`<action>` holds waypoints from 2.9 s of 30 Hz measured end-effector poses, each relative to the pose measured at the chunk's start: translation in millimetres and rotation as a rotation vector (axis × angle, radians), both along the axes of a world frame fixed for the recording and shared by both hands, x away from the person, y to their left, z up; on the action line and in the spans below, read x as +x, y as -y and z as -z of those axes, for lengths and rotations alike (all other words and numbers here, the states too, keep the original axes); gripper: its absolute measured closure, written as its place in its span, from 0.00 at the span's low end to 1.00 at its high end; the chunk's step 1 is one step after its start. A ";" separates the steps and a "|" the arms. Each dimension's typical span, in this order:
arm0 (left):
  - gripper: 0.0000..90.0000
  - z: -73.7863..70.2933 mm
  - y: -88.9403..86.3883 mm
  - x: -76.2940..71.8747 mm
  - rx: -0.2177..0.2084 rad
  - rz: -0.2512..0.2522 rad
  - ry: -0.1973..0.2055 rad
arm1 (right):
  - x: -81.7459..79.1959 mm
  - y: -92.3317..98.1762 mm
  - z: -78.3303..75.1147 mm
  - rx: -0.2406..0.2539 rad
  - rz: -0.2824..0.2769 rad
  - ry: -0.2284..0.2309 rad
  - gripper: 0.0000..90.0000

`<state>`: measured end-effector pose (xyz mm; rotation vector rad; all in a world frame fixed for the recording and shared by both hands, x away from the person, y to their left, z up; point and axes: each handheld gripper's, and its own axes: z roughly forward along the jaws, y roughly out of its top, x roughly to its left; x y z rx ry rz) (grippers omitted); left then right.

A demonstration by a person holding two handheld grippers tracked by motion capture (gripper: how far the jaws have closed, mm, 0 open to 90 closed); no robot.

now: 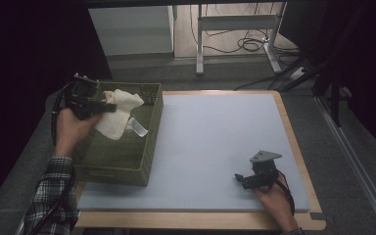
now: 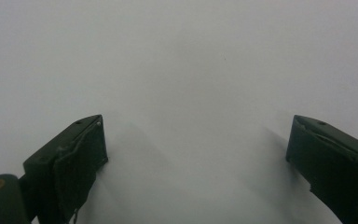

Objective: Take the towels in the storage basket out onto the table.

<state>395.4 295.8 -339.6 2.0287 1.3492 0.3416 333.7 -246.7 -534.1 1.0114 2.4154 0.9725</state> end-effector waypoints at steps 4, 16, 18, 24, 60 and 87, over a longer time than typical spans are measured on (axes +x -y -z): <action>0.86 -11.9 8.0 -0.8 0.003 0.013 0.022 | 0.0 0.0 0.0 -0.001 0.000 0.000 0.06; 0.86 -29.8 34.7 3.2 -0.010 0.061 0.055 | 0.0 0.0 0.0 0.001 0.000 -0.001 0.06; 0.86 -30.6 43.6 5.8 -0.012 0.077 0.057 | 0.0 0.0 0.0 0.001 0.000 -0.001 0.06; 0.85 -28.9 67.5 13.1 -0.018 0.112 0.061 | 0.0 0.0 0.0 0.000 -0.001 -0.001 0.06; 0.83 35.0 230.3 39.2 -0.022 0.330 0.038 | 0.0 0.0 -0.1 0.002 -0.001 -0.004 0.06; 0.39 138.2 286.7 51.0 0.033 0.375 0.002 | 0.1 0.0 0.0 0.002 -0.001 -0.003 0.06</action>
